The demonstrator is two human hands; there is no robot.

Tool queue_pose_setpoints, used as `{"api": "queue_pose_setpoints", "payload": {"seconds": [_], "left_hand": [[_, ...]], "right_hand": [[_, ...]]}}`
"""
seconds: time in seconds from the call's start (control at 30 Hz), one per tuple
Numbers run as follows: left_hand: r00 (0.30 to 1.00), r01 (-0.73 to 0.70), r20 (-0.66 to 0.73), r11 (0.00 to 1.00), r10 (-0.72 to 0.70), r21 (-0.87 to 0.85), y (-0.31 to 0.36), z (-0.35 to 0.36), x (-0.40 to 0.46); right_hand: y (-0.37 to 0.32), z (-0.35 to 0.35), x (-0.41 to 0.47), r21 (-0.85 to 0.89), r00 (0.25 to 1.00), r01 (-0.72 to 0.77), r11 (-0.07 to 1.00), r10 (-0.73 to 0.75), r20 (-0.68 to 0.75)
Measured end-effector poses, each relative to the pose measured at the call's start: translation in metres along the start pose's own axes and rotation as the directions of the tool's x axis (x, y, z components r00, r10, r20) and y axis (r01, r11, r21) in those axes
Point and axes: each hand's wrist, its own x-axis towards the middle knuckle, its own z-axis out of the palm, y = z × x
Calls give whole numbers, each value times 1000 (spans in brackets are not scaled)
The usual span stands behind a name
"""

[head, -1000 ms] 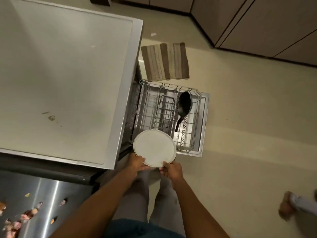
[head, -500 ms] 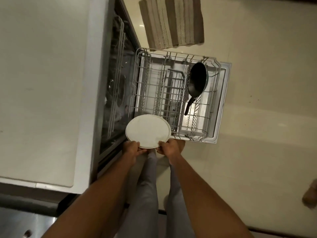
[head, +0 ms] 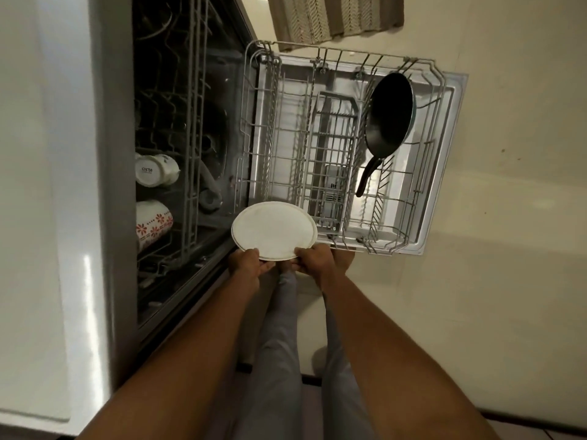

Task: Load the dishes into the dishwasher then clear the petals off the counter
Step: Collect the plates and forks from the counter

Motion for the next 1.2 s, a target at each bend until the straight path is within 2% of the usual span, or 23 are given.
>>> {"api": "queue_pose_setpoints", "payload": {"seconds": [0.17,0.3,0.57,0.8,0.93,1.0,1.13,1.2], "left_hand": [[999,11,-30,1000,-12,-9,1,8,9],[998,0,-69,1000,-2,-24,-2,12,13],[999,-52,0,993,53,-108,14,26,5],[994,-100,-43,991,96,-86,22,41,20],[993,-104,-67,990,98,-99,19,41,26],[993,-108,-65,988,101,-112,17,38,25],[994,-103,-48,991,99,-86,13,36,21],[997,-82,-17,996,82,-35,11,37,17]], "right_hand": [[-4,2,11,-7,1000,-28,1000,28,-1],[-10,0,5,41,1000,16,999,-16,-7],[-20,1,0,168,993,102,980,-92,-68],[-30,0,13,39,985,139,989,-135,-105],[-34,2,17,43,986,138,990,-133,-101],[-30,6,25,-19,981,146,989,-148,-126],[24,3,123,-222,963,191,956,-227,-147],[20,3,109,-272,962,201,941,-241,-126]]}}
